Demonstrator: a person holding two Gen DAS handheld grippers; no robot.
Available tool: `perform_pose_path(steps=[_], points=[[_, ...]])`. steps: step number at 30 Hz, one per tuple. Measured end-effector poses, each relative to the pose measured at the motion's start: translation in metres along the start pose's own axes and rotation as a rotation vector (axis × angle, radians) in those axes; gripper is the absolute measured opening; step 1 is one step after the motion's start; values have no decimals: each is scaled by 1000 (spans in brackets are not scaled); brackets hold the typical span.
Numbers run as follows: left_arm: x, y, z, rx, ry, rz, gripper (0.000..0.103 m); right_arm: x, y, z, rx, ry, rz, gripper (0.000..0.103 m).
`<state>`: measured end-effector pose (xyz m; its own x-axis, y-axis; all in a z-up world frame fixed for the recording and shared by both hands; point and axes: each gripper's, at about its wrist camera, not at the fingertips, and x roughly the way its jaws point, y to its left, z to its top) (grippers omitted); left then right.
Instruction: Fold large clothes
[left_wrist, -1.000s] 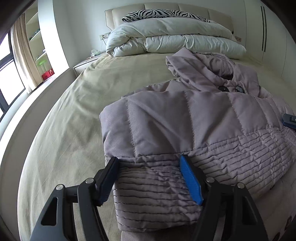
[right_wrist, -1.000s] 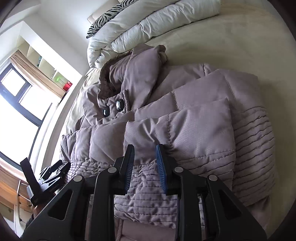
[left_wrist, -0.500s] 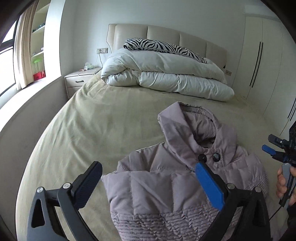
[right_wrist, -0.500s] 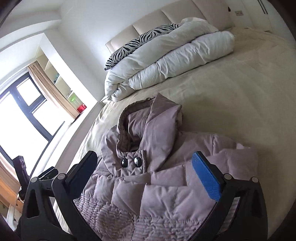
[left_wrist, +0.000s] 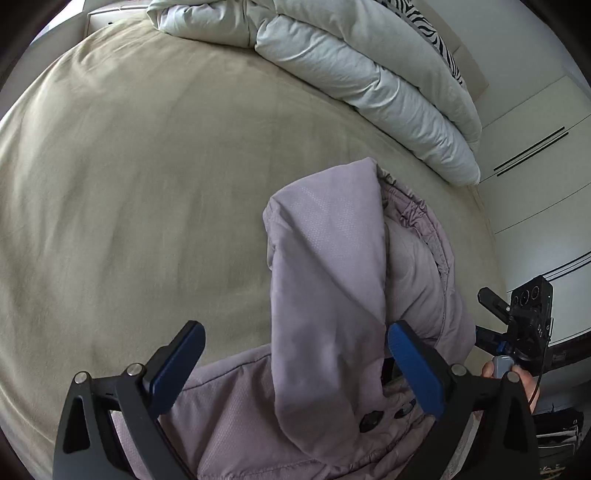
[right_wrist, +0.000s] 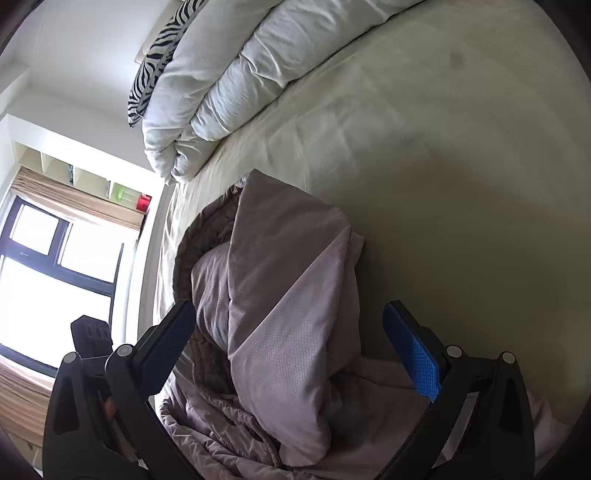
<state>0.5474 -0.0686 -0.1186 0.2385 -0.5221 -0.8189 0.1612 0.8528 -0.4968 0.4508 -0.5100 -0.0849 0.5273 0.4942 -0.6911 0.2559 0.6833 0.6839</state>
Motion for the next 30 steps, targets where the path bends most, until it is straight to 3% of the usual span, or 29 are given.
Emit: perform_pose_path(steps=[2,4,5,6,7,8,9,10,15,21,26,29,30], points=[[14,1,8,-28,24,-12,99,19,2,7,-18,32,-26,85],[26,2,14,-50,41,-38,80,31,4,13,-25,40,-36,77],[30,2,15,-67,53,-57,75,35,5,15,-30,39,-36,68],[34,1,15,-80,61,-79,56,39,7,16,-36,36,-43,62],[33,-4,15,-76,55,-90,35,41,10,17,-47,28,-54,49],[27,-11,13,-51,29,-81,28,41,14,14,-69,18,-64,35],[19,-19,9,-15,-5,-78,15,39,22,12,-107,5,-83,31],[9,-24,5,13,-40,-88,10,34,30,8,-150,-15,-104,27],[-57,-55,-47,179,-211,-118,8,-22,67,-28,-352,-126,-102,16],[-119,-69,-141,302,-356,-201,8,-112,108,-120,-610,-261,-17,16],[-132,-64,-207,301,-347,-216,8,-148,101,-205,-661,-243,20,16],[-130,-59,-239,303,-302,-182,12,-147,77,-241,-621,-174,-23,17],[-133,-56,-251,300,-296,-163,17,-144,68,-248,-587,-154,-48,18]])
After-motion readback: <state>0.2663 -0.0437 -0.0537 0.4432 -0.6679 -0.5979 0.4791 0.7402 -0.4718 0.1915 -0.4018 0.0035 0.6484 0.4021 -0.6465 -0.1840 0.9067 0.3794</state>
